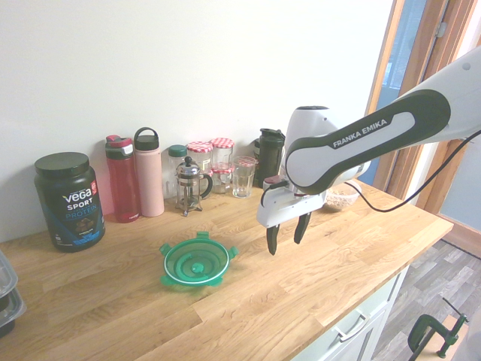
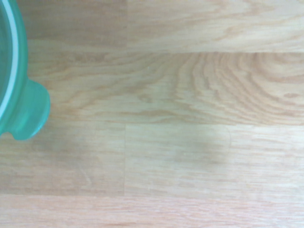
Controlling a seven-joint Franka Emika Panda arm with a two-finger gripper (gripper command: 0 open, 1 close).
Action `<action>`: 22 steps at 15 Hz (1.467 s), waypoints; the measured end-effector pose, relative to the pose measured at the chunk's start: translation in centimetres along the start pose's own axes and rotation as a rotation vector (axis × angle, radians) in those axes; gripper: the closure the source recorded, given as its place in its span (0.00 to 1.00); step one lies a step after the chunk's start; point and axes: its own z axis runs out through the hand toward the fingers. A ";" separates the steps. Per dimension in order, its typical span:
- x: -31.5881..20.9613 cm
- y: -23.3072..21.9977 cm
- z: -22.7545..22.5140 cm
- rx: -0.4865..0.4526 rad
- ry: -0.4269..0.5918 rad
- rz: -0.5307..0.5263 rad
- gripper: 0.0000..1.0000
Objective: Cover the lid of food container
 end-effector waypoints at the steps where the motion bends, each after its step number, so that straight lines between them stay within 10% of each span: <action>1: 0.0 0.0 0.1 -0.001 -0.001 0.000 0.00; 13: 7.2 -7.5 1.4 0.420 -0.315 -0.391 0.00; 22: 8.8 -14.0 4.3 0.396 -0.371 -0.427 0.00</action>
